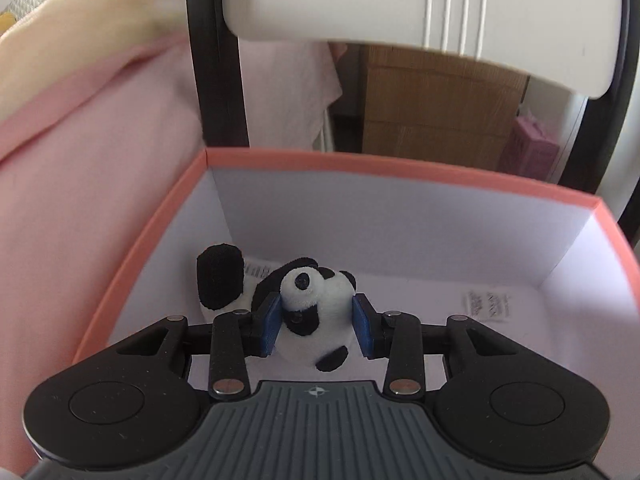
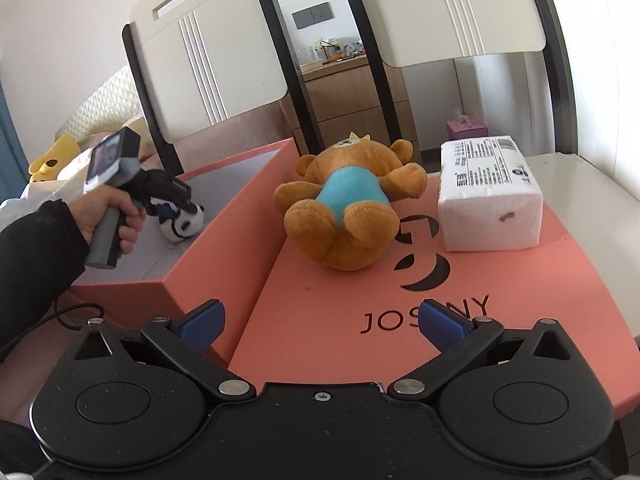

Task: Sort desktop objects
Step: 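Lift the panda plush with the left gripper and carry it over the box, then open the left gripper to drop the panda into the box, withdraw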

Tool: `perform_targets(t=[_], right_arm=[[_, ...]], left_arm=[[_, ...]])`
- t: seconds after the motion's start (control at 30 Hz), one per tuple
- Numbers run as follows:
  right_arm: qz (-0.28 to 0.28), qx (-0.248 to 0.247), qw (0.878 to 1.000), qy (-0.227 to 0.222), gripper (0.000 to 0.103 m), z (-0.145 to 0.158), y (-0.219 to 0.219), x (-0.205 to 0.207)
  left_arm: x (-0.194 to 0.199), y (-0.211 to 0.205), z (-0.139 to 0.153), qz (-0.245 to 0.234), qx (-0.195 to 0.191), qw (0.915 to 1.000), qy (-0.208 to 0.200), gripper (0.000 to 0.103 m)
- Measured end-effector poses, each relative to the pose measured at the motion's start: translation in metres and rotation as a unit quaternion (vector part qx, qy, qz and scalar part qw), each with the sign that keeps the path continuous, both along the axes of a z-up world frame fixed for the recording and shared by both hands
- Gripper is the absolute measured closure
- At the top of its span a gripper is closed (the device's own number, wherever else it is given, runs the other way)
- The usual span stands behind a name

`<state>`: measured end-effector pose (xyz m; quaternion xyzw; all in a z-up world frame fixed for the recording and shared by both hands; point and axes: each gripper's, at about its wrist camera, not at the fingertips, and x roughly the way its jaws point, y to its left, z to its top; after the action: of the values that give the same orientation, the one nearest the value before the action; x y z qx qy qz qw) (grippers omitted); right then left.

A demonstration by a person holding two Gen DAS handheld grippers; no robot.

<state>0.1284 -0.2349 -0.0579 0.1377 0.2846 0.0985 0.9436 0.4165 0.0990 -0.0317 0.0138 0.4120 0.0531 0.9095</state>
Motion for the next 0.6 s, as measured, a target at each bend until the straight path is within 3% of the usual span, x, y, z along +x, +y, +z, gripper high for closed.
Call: perform_targets(t=[0.23, 0.27, 0.3, 0.33, 0.47, 0.6], right_arm=[[0.001, -0.003, 1.000, -0.005, 0.000, 0.002, -0.004, 0.001], [0.001, -0.004, 1.000, -0.006, 0.000, 0.003, -0.005, 0.000], [0.001, -0.006, 1.000, -0.009, 0.000, 0.004, -0.005, 0.000], [0.001, -0.008, 1.000, -0.011, 0.000, 0.005, -0.005, -0.001], [0.004, -0.015, 0.999, -0.028, 0.000, 0.011, -0.002, -0.003], [0.006, -0.030, 0.998, -0.047, 0.000, 0.017, 0.004, -0.007]], left_arm=[[0.008, 0.008, -0.006, -0.012, 0.003, 0.9996, 0.027, 0.052], [0.006, 0.009, -0.003, -0.013, -0.001, 0.9997, 0.021, 0.037], [0.000, 0.009, 0.000, -0.014, 0.002, 0.9998, 0.011, 0.015], [-0.005, 0.009, 0.004, -0.015, 0.006, 0.9999, 0.002, 0.009], [-0.035, 0.003, 0.012, -0.060, 0.032, 0.9970, -0.036, 0.007], [-0.070, 0.003, 0.029, -0.074, 0.007, 0.9955, -0.058, 0.007]])
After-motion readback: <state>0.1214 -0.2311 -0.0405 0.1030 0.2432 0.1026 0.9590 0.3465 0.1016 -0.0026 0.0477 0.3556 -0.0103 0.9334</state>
